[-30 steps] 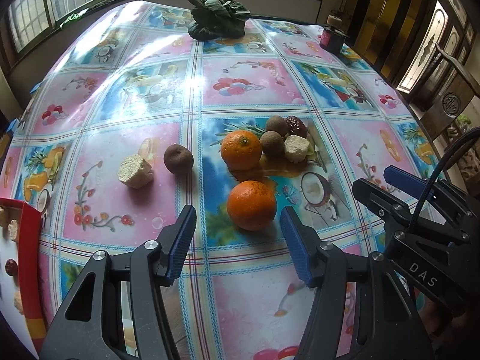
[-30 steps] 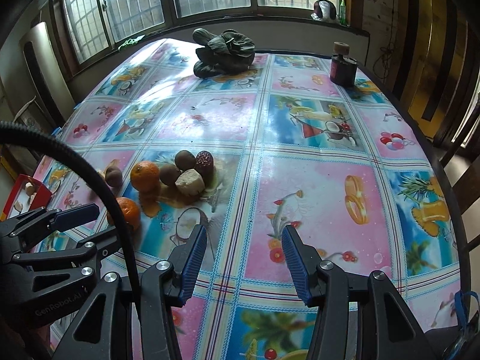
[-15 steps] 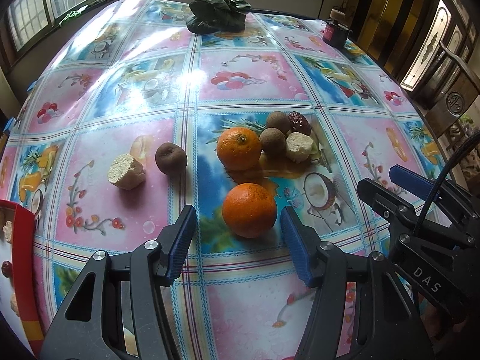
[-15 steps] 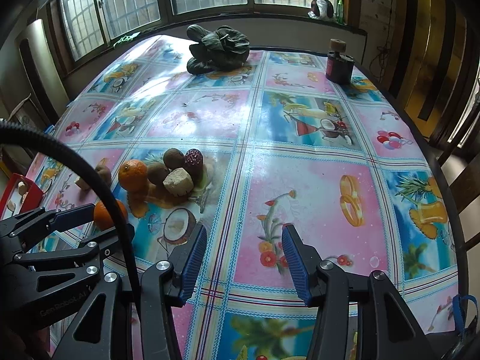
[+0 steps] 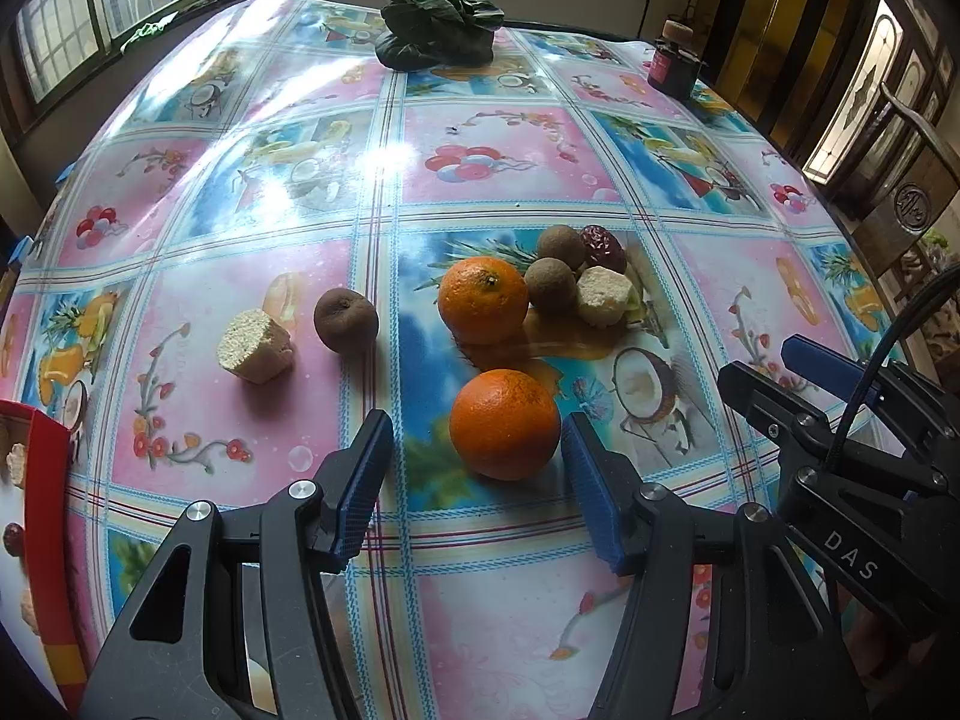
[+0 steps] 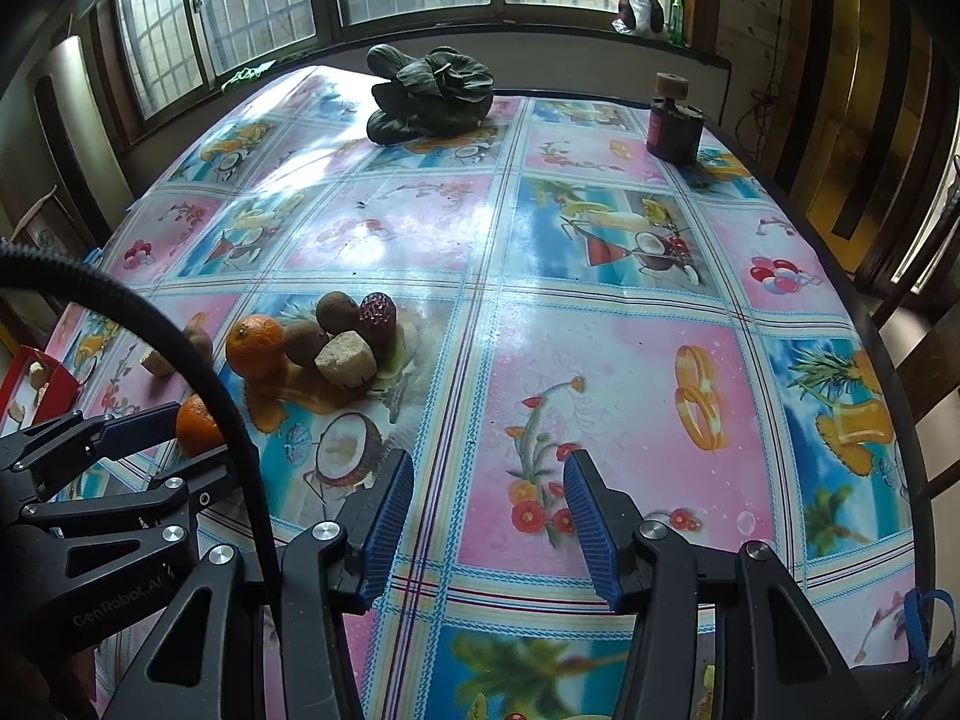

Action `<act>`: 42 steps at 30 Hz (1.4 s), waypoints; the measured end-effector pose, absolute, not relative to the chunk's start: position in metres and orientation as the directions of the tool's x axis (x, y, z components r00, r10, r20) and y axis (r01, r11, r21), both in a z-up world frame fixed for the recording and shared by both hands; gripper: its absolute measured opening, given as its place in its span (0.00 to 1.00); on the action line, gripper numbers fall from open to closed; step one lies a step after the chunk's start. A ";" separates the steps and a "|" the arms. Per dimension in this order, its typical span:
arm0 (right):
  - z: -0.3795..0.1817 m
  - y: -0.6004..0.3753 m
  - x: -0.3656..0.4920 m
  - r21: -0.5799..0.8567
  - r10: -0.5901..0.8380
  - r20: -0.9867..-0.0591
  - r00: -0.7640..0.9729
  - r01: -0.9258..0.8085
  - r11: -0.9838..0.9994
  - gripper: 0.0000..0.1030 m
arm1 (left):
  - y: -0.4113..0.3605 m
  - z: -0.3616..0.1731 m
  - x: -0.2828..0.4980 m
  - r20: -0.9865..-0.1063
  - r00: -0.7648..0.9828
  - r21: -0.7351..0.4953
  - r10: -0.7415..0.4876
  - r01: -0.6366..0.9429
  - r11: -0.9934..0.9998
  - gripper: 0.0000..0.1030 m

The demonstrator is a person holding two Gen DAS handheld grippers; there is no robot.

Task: Organize fruits
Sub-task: 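Grasp an orange with the left gripper while the right gripper grasps a round beige slice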

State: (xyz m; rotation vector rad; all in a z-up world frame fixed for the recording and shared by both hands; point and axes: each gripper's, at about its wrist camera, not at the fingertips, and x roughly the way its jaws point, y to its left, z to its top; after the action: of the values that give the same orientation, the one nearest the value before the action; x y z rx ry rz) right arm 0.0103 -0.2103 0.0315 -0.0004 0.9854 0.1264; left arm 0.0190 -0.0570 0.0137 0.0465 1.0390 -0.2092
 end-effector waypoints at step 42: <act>0.024 -0.166 0.051 0.101 0.231 -0.830 0.507 -0.271 0.957 0.40 | 0.005 0.026 0.007 -0.832 0.535 -0.102 -0.148 0.116 0.988 0.33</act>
State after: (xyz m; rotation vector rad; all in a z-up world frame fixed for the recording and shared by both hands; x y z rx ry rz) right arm 0.0510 -0.1657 0.0244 -0.0443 0.9940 0.3027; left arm 0.0065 0.0047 0.0260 -0.0359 0.9942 -0.1572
